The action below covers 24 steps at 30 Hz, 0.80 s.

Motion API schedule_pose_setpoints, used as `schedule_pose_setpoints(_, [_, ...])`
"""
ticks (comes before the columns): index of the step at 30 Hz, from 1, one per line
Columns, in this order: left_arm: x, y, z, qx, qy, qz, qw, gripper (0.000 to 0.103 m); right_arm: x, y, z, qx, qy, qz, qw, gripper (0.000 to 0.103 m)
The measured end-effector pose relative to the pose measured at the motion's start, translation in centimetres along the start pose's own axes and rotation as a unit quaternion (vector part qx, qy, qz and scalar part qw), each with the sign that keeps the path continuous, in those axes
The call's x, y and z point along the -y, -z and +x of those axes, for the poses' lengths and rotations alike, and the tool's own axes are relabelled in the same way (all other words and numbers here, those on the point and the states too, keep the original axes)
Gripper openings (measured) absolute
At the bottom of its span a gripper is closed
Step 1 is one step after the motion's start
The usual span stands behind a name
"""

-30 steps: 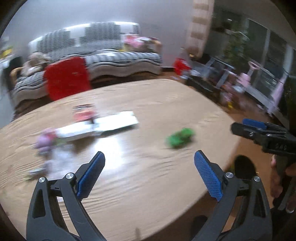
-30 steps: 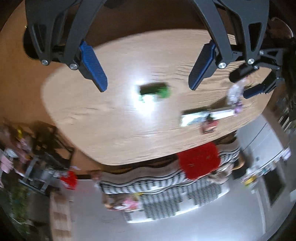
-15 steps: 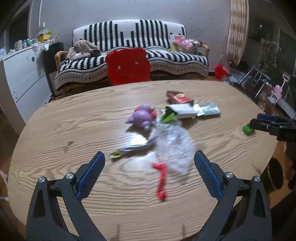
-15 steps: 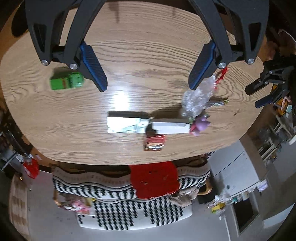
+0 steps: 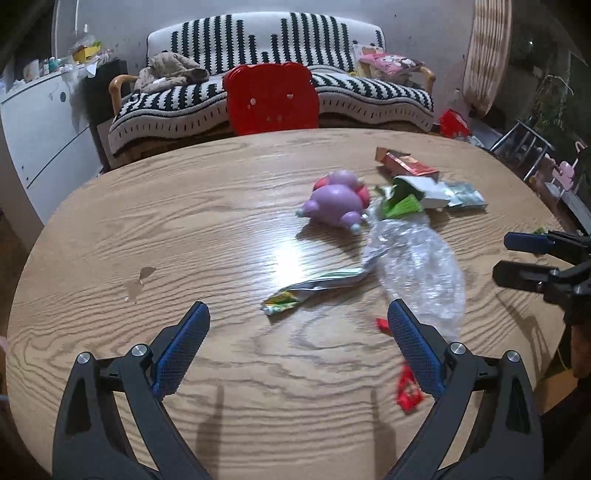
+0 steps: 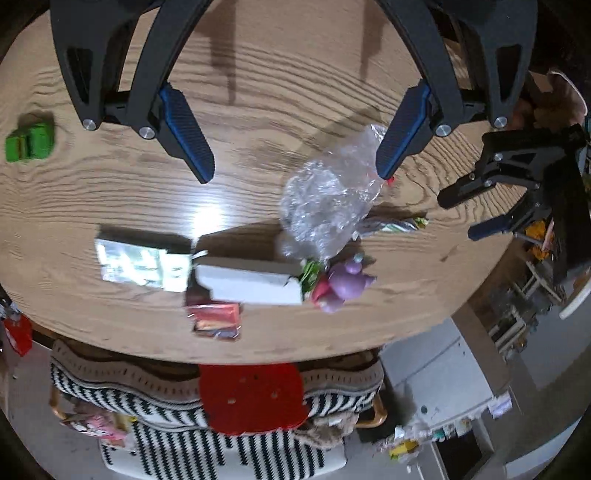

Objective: Collect trash
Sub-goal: 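Grasp the clear plastic bag with the right tool while the left tool grasps the foil strip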

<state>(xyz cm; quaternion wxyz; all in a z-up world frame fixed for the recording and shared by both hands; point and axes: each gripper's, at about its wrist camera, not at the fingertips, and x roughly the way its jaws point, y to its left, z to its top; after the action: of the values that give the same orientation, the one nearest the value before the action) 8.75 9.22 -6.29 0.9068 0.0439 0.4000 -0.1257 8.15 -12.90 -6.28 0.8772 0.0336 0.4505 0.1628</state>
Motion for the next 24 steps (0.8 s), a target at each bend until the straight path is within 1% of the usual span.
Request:
schedule_pose_setpoints(3, [-0.6,-0.2,0.6,0.000,-0.003,-0.002,1.0000,0.094,-0.6,-0.3,1.6,-0.008,-0.005,-0.001,1.000,0.085])
schedule_pose_setpoints(5, [-0.9,-0.3,0.9,-0.002,-0.003,-0.008,1.0000,0.094,-0.9,-0.4,2.6,-0.015,-0.005,-0.005,1.000,0.080])
schedule_pose_setpoints(7, [-1.1,-0.4,1.2,-0.002,-0.001,-0.010,0.9999,0.094,-1.3,-0.5,3.7,-0.024,-0.006,-0.014,1.000,0.067])
schedule_pose_setpoints(8, [-1.0,-0.5,1.3,-0.002,-0.001,-0.009,1.0000,0.094,-1.4,-0.5,4.0,-0.029,-0.007,-0.016,0.999,0.063])
schedule_pose_setpoints(10, [-0.7,-0.7,1.3,0.001,0.000,0.000,1.0000,0.094,-1.6,-0.4,4.7,-0.044,-0.009,-0.024,0.999,0.044])
schedule_pose_setpoints(11, [-0.6,-0.7,1.3,0.002,0.000,0.004,1.0000,0.094,-1.7,-0.4,4.8,-0.044,-0.008,-0.027,0.999,0.038])
schedule_pose_setpoints(13, [-0.1,-0.8,1.5,0.004,0.000,0.015,0.9999,0.094,-1.7,-0.4,4.6,-0.041,-0.006,-0.033,0.999,0.013])
schedule_pose_setpoints(15, [0.1,-0.9,1.6,0.006,0.001,0.024,0.9997,0.094,-1.2,-0.5,3.5,-0.027,-0.010,-0.027,0.999,0.008])
schedule_pose_setpoints(19, [0.8,-1.1,2.1,0.006,0.002,0.039,0.9992,0.094,0.0,-0.8,0.5,0.003,-0.021,-0.012,1.000,0.007])
schedule_pose_setpoints(23, [1.4,-1.3,2.7,0.006,-0.005,0.056,0.9984,0.094,1.5,-0.4,-1.6,0.010,-0.037,0.002,0.999,0.006])
schedule_pose_setpoints(24, [1.6,-1.4,3.0,0.004,-0.006,0.058,0.9983,0.094,1.8,-0.4,-2.0,0.011,-0.036,0.003,0.999,0.006])
